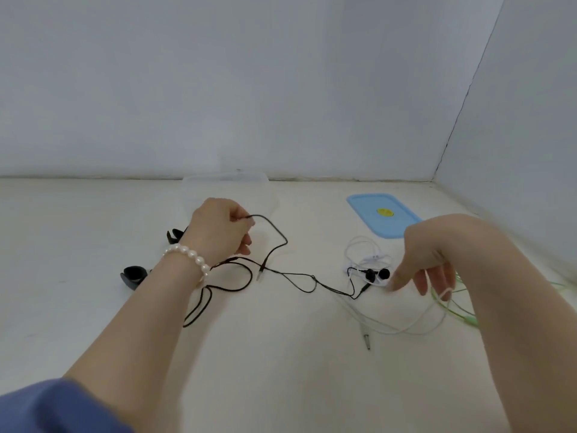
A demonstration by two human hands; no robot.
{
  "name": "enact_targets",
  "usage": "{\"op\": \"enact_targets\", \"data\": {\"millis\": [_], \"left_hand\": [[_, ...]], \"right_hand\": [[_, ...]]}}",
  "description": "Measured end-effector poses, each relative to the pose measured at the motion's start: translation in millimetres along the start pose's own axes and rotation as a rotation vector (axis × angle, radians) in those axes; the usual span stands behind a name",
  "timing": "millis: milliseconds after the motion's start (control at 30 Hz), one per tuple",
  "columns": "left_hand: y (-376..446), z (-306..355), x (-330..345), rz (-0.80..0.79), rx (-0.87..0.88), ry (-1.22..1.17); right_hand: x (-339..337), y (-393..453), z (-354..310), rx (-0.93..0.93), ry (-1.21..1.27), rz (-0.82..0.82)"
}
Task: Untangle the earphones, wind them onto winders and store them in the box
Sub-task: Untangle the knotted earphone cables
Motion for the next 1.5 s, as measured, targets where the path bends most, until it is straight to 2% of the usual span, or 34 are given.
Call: {"op": "enact_targets", "data": {"millis": [33,100,167,233,300,333,400,467,567,633,700,800,900,967,1100,1200,1233,1267,1333,1400,1433,1500], "left_hand": [[-2,1,0,-0.024,0.008,-0.167],[-7,13,7,-0.107,0.055,-0.344],[-13,25,18,-0.198,0.103,-0.339],[-17,33,25,-0.204,0.146,-0.221],[-18,36,27,-0.171,0.177,-0.129],[-18,36,27,-0.163,0.183,-0.117],[-15,32,25,-0.154,0.175,-0.116],[-12,27,20,-0.148,0.151,-0.124],[-9,20,15,-0.194,0.119,-0.088],[-7,9,11,-0.244,0.084,-0.004],[-5,-3,4,-0.251,0.042,0.010],[-4,-7,-7,-0.191,0.026,-0.158],[-4,0,1,-0.250,0.027,-0.504],[-7,9,15,-0.401,0.035,-0.735],[-22,31,42,-0.755,0.074,-0.966],[-36,56,56,-1.114,0.141,-1.340],[-37,60,56,-1.202,0.148,-1.464],[-35,59,54,-1.210,0.148,-1.537],[-25,50,52,-1.100,0.118,-1.609],[-14,37,44,-0.784,0.079,-1.587],[-9,26,36,-0.596,0.053,-1.571],[-5,15,29,-0.359,0.004,-1.575]], "right_hand": [[-4,-4,1,0.021,-0.009,0.040],[-14,-14,-7,-0.019,-0.053,0.169],[-28,-25,-34,-0.236,-0.021,0.356],[-35,-44,-68,-0.585,0.269,0.441],[-31,-52,-100,-0.893,0.557,0.358],[-29,-50,-110,-0.985,0.627,0.332],[-30,-45,-114,-1.045,0.705,0.339],[-35,-34,-103,-1.078,0.893,0.284],[-45,-29,-84,-1.237,1.460,0.057],[-59,-28,-66,-1.378,1.834,-0.023],[-70,-23,-40,-1.453,2.094,0.013],[-74,-17,-14,-1.440,2.204,0.119],[-68,-9,-19,-1.345,2.057,0.170],[-67,-13,-33,-1.263,1.761,0.305],[-61,-24,-77,-1.146,1.191,0.491],[-38,-19,-116,-1.035,0.822,0.442],[-28,-13,-128,-0.960,0.669,0.414],[-18,-6,-135,-0.852,0.498,0.416],[-13,4,-131,-0.591,0.235,0.526],[-27,-7,-116,-0.431,0.192,0.700],[-33,-16,-112,-0.418,0.219,0.779],[-40,-35,-112,-0.529,0.353,0.840]]}}
Point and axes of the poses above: each hand's wrist, its own y-axis towards the middle knuckle, its own x-axis out of the palm, z = x × y, the point moved 9 cm from there along y, towards the middle knuckle, and after that the axes turned 10 degrees about -z, right-handed, at the moved point
